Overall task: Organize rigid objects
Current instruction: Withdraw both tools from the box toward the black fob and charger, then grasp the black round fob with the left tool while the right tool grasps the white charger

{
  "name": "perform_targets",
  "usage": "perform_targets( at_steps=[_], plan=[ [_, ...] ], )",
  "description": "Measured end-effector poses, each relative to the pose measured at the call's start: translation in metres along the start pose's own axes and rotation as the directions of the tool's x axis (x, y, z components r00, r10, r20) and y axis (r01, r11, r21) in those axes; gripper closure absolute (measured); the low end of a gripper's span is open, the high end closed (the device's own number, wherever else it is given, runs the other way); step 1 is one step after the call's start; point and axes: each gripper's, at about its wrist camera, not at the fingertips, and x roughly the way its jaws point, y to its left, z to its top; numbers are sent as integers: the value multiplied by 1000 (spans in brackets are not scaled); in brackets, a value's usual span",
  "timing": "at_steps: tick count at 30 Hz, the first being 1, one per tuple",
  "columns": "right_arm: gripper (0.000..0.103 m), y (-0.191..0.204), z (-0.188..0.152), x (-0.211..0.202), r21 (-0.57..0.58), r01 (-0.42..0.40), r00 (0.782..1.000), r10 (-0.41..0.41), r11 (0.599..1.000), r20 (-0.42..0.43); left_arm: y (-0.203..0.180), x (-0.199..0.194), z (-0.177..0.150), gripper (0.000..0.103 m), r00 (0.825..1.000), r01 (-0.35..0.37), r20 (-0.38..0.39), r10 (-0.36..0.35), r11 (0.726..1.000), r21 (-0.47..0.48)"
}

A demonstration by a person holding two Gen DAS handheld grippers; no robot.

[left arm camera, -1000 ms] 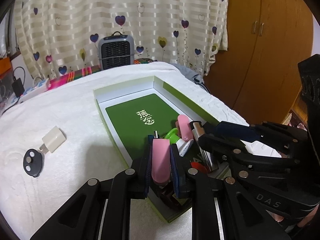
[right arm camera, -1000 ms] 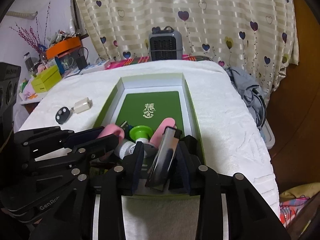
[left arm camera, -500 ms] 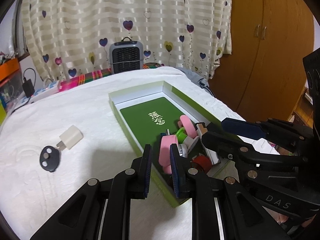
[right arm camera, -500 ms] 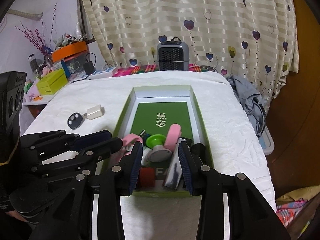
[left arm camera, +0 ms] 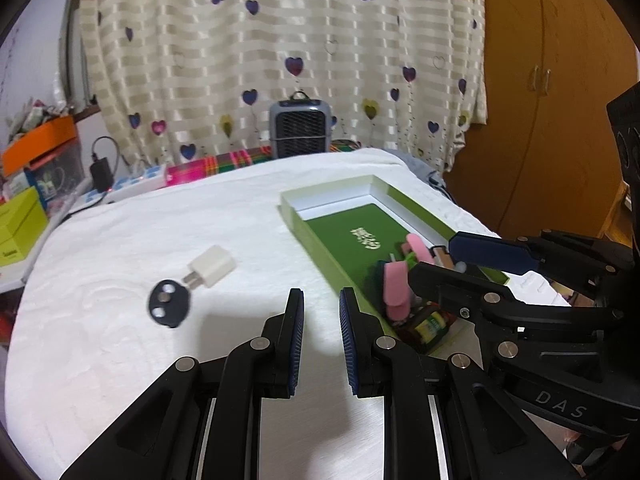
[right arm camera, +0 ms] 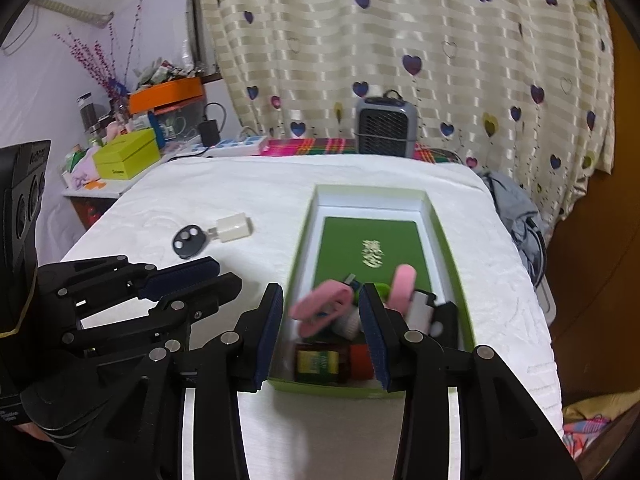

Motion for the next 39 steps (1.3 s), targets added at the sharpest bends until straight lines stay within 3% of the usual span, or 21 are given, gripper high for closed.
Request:
perform_targets(
  at_steps=[14, 18, 27, 34, 39],
  plan=[
    [62, 47, 6, 17, -71, -109, 994, 107, 992, -29, 52, -7, -15, 85, 999, -23, -27, 21, 996, -82],
    [56, 55, 7, 24, -92, -136, 990, 133, 986, -37, 69, -1, -17, 77, 999, -30, -40, 26, 992, -122],
    [55, 71, 16, 46, -145, -165, 985, 157, 976, -65, 97, 8, -17, 75, 997, -65, -54, 57, 986, -154],
    [55, 69, 27, 62, -125, -176, 983, 166, 977, -81, 117, 22, -10, 71, 995, -86, -63, 78, 986, -142],
    [55, 69, 33, 75, -122, -178, 981, 167, 976, -97, 129, 39, -8, 68, 995, -73, -81, 61, 985, -154]
  ],
)
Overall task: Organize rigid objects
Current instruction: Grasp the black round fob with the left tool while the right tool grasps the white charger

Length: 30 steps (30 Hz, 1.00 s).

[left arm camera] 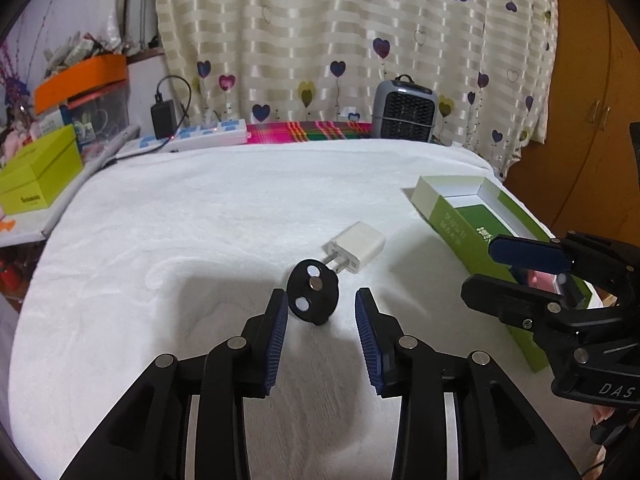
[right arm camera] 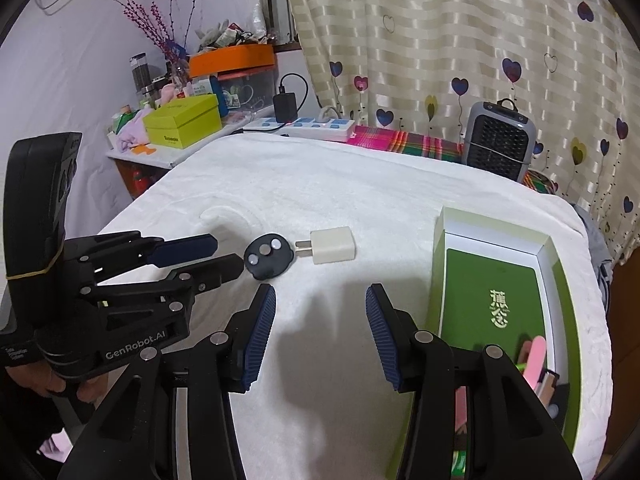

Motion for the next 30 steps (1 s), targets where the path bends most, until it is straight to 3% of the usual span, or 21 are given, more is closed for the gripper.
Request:
perform_targets(
  at_steps=[17, 19, 21, 30],
  plan=[
    [55, -15, 21, 51, 16, -3, 998, 5, 1000, -66, 17, 46, 7, 66, 997, 7, -70, -11, 998, -57],
    [55, -15, 23, 57, 11, -7, 997, 8, 1000, -75, 17, 48, 8, 67, 997, 15, -71, -19, 998, -64],
    [55, -15, 26, 65, 5, -8, 996, 9, 1000, -86, 20, 48, 7, 79, 997, 27, -70, -32, 997, -76],
    [55, -8, 35, 95, -45, -8, 989, 1, 999, -145, 28, 42, 6, 79, 998, 17, -57, -23, 995, -98]
  ],
)
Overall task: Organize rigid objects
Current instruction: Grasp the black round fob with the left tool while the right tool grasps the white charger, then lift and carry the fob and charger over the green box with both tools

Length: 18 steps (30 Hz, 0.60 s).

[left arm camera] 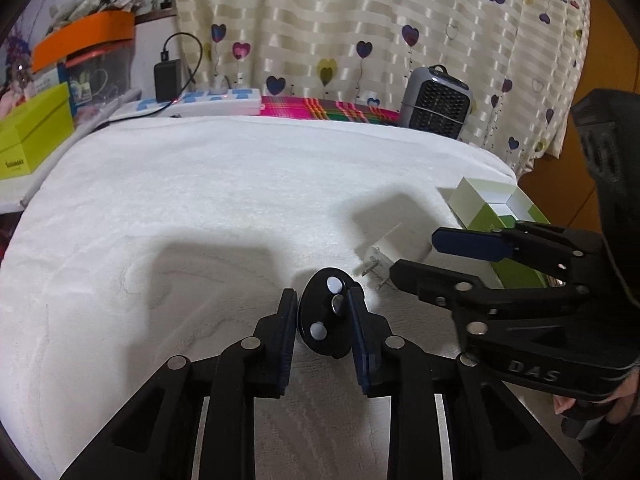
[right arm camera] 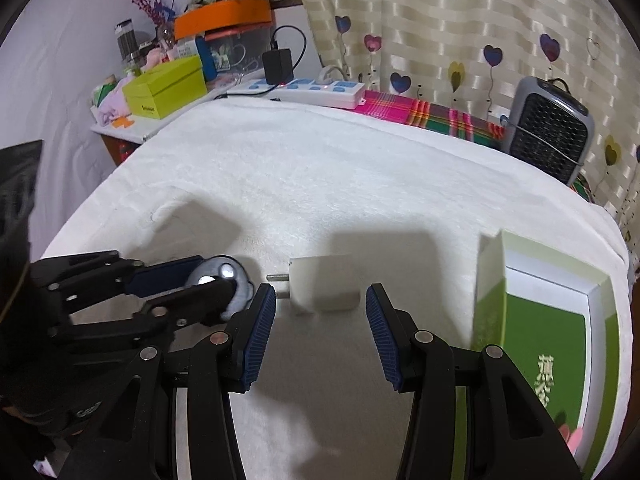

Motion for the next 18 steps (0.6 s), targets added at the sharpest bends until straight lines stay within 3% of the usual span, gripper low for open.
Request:
perform_targets(
  at_steps=[9, 18],
  plan=[
    [55, 5, 6, 17, -21, 16, 999, -17, 1000, -50, 5, -1, -2, 79, 1000, -2, -11, 2, 1000, -11],
    [58, 3, 4, 14, -4, 23, 999, -24, 1000, -39, 4, -2, -3, 79, 1000, 1, -9, -1, 1000, -4]
  ],
)
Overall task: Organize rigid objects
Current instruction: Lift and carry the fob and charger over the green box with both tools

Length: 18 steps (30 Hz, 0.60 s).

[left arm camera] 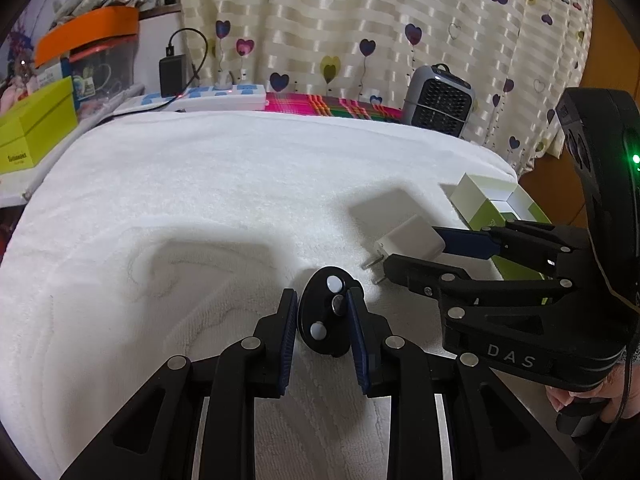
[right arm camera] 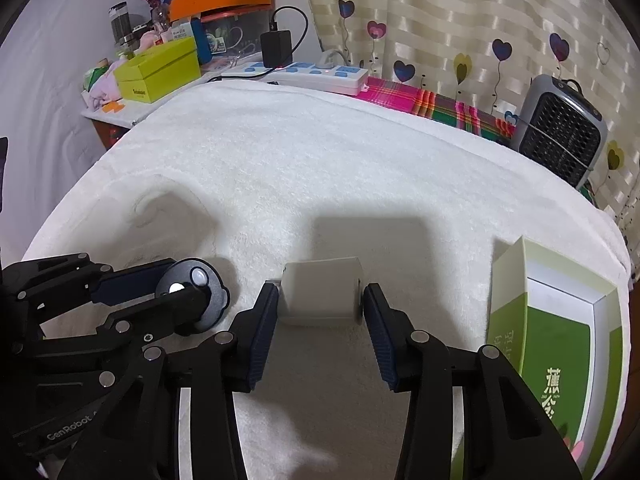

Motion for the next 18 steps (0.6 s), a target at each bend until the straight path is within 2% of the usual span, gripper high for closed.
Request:
perform_targets(
  at_steps=[8, 18],
  plan=[
    [58, -3, -10, -13, 28, -11, 1000, 11, 1000, 12, -3, -3, -1, 79, 1000, -2, 8, 2, 1000, 10],
    [58, 0, -32, -48, 54, -26, 997, 22, 998, 71, -18, -15, -7, 79, 1000, 5, 22, -6, 999, 36]
  ],
)
